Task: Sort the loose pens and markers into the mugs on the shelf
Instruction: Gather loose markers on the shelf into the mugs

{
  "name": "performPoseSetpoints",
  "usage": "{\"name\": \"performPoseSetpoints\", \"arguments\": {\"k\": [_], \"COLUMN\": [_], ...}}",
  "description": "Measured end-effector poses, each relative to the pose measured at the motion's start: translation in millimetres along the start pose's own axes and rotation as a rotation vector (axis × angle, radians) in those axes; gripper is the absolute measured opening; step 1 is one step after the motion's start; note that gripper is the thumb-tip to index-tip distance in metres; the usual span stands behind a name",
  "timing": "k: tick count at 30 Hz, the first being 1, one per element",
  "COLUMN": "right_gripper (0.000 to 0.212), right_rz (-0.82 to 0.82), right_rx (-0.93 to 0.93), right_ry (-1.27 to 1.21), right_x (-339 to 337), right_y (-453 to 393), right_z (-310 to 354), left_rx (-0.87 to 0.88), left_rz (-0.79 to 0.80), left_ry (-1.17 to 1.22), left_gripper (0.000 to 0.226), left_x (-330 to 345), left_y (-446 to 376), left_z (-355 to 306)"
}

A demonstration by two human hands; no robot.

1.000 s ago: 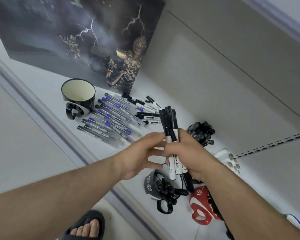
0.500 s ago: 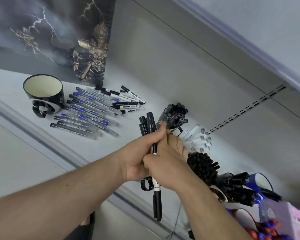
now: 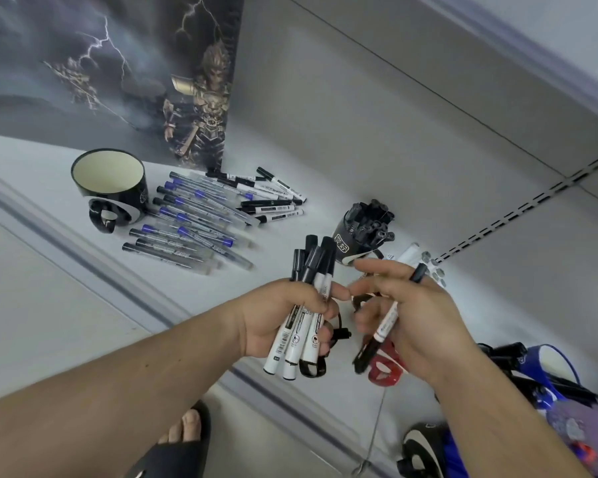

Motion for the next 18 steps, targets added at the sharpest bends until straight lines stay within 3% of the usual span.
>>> {"name": "performPoseSetpoints", "arguments": {"k": [5, 8, 18], "right_gripper": [0.019, 0.026, 0.011], "right_rz": [-0.022, 0.059, 0.089], "right_rx": [-0.05, -0.078, -0.126], "right_ry": [0.166, 0.243, 0.457], "right_x": [17, 25, 25], "right_y": [-7, -7, -34], "right_z": [7, 16, 5], "left_rx": [-0.014, -0.005, -0.055], "left_rz": [0.085, 0.099, 0.035], "left_ry": [-0.068, -0.058, -0.243], "left_gripper": [0.055, 0.059, 0.03], "left_x": [-1, -6, -4], "left_y": [5, 8, 13], "left_z": [2, -3, -7]}}
Point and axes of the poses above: each hand's wrist, its own y-axis away from the middle knuckle, its own x-axis out of the palm, z = x × y, the point moved 1 cm from there along -y, towards the middle knuckle, and after that the axes turned 2 degrees about z, right-handed, at the moved point
